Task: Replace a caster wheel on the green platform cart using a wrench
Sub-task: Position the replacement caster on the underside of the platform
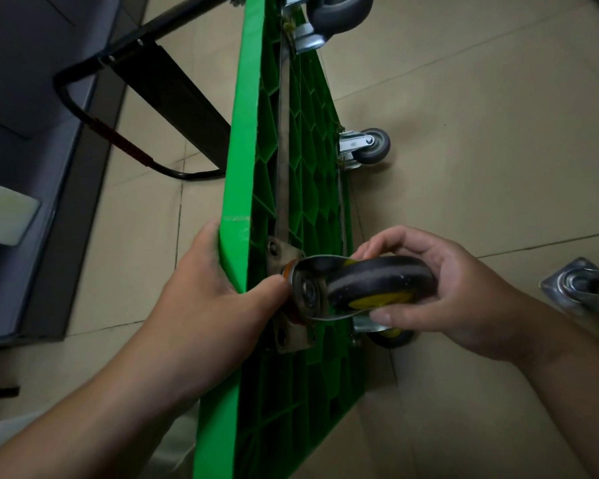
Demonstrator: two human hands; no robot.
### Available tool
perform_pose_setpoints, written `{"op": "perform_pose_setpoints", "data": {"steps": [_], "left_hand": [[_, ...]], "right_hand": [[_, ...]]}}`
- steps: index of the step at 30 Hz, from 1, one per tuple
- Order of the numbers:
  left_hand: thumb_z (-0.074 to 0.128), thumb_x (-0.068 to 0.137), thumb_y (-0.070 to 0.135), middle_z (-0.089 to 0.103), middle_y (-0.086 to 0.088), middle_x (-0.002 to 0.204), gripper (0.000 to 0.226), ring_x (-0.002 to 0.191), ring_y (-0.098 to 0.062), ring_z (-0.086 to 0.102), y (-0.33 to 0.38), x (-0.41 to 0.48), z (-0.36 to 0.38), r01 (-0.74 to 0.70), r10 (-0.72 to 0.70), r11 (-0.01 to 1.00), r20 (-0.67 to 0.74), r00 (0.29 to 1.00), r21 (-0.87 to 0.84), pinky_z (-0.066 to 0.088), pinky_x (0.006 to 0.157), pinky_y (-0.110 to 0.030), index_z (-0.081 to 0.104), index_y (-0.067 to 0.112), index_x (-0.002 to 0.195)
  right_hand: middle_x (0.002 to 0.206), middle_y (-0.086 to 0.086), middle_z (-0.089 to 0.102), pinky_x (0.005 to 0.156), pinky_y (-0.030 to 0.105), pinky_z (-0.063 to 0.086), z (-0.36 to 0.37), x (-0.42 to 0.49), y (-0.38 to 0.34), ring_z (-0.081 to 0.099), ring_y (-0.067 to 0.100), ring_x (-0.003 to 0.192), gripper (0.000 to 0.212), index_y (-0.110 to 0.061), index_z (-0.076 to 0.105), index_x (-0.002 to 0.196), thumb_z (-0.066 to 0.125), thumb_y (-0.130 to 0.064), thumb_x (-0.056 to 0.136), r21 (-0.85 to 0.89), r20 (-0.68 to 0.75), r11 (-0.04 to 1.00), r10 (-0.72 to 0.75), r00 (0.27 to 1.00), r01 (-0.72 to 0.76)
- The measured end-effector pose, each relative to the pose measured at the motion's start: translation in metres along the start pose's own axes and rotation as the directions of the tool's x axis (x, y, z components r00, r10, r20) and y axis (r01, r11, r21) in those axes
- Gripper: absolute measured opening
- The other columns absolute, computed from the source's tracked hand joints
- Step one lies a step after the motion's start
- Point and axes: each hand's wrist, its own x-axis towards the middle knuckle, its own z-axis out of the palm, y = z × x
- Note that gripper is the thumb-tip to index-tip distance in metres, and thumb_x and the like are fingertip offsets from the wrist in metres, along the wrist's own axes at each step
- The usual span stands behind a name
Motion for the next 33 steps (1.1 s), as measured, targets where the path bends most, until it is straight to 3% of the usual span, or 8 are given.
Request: {"op": "perform_pose_setpoints", "data": {"steps": [4, 8, 12, 15, 22, 26, 29, 33], "left_hand": [[0.073, 0.070, 0.026, 0.076, 0.010, 0.080, 0.046, 0.062, -0.007, 0.074, 0.001, 0.002, 0.001, 0.022, -0.022, 1.000, -0.009, 1.000, 0.013, 0.053, 0.049, -0.016, 0.061, 0.025, 0.114], [0.072, 0.076, 0.018, 0.075, 0.012, 0.075, 0.038, 0.059, -0.004, 0.072, 0.002, 0.002, 0.001, 0.029, -0.029, 0.999, -0.015, 0.999, 0.025, 0.051, 0.047, -0.013, 0.062, 0.024, 0.112], [0.077, 0.080, 0.015, 0.076, 0.011, 0.083, 0.048, 0.067, -0.009, 0.076, 0.001, 0.003, -0.004, 0.075, -0.076, 0.996, 0.018, 0.997, 0.042, 0.056, 0.051, -0.017, 0.058, 0.025, 0.123], [0.083, 0.072, 0.018, 0.078, 0.004, 0.091, 0.057, 0.077, -0.018, 0.078, 0.001, 0.002, -0.009, 0.095, -0.095, 0.995, 0.064, 0.993, 0.012, 0.061, 0.058, -0.025, 0.059, 0.029, 0.122], [0.080, 0.071, 0.019, 0.077, 0.008, 0.088, 0.051, 0.073, -0.014, 0.077, -0.005, 0.003, -0.010, 0.051, -0.052, 0.998, 0.039, 0.998, 0.034, 0.058, 0.053, -0.021, 0.060, 0.034, 0.116], [0.080, 0.071, 0.021, 0.077, 0.014, 0.086, 0.046, 0.071, -0.008, 0.076, -0.006, 0.004, -0.013, 0.003, -0.007, 0.995, 0.040, 0.999, 0.102, 0.055, 0.052, -0.014, 0.058, 0.040, 0.106], [0.080, 0.068, 0.025, 0.077, 0.013, 0.087, 0.049, 0.073, -0.009, 0.077, -0.011, 0.006, -0.016, -0.011, 0.003, 0.990, 0.058, 0.998, 0.144, 0.055, 0.053, -0.014, 0.058, 0.039, 0.110], [0.080, 0.065, 0.025, 0.077, 0.014, 0.086, 0.047, 0.072, -0.006, 0.076, -0.016, 0.005, -0.017, -0.074, 0.068, 0.983, 0.046, 0.997, 0.168, 0.054, 0.054, -0.010, 0.061, 0.038, 0.106]], "right_hand": [[0.118, 0.014, 0.070, 0.089, 0.040, 0.058, 0.001, -0.001, -0.001, 0.069, 0.039, 0.110, 0.049, -0.024, 0.066, 0.108, 0.088, -0.010, 0.067, -0.005, 0.005, 1.000, 0.012, 1.000, -0.012], [0.116, 0.015, 0.071, 0.086, 0.038, 0.060, 0.003, -0.005, -0.004, 0.070, 0.039, 0.106, 0.050, -0.024, 0.066, 0.108, 0.089, -0.012, 0.066, -0.007, 0.004, 1.000, 0.014, 1.000, -0.014], [0.112, 0.005, 0.072, 0.082, 0.028, 0.058, 0.008, -0.004, -0.004, 0.073, 0.025, 0.103, 0.050, -0.021, 0.063, 0.112, 0.087, -0.005, 0.071, -0.111, 0.012, 0.994, 0.023, 1.000, -0.021], [0.111, 0.006, 0.073, 0.086, 0.034, 0.060, 0.016, -0.004, 0.002, 0.074, 0.026, 0.102, 0.049, -0.021, 0.063, 0.112, 0.085, 0.000, 0.072, -0.152, -0.006, 0.988, 0.039, 0.999, -0.039], [0.109, 0.007, 0.074, 0.086, 0.038, 0.062, 0.017, -0.003, 0.005, 0.075, 0.029, 0.100, 0.049, -0.024, 0.065, 0.112, 0.085, -0.001, 0.073, -0.146, -0.018, 0.989, 0.034, 0.999, -0.036], [0.110, 0.004, 0.074, 0.084, 0.033, 0.061, 0.016, -0.003, 0.007, 0.075, 0.025, 0.102, 0.050, -0.025, 0.064, 0.114, 0.085, 0.000, 0.076, -0.136, -0.004, 0.990, 0.045, 0.999, -0.045], [0.110, 0.004, 0.074, 0.084, 0.029, 0.058, 0.017, -0.004, 0.011, 0.074, 0.024, 0.101, 0.050, -0.023, 0.063, 0.115, 0.084, 0.000, 0.076, -0.125, -0.007, 0.991, 0.040, 0.999, -0.040], [0.114, 0.001, 0.071, 0.088, 0.030, 0.059, 0.020, -0.007, 0.018, 0.073, 0.022, 0.105, 0.050, -0.024, 0.061, 0.117, 0.085, -0.006, 0.077, -0.125, -0.029, 0.992, 0.025, 0.999, -0.029]]}}
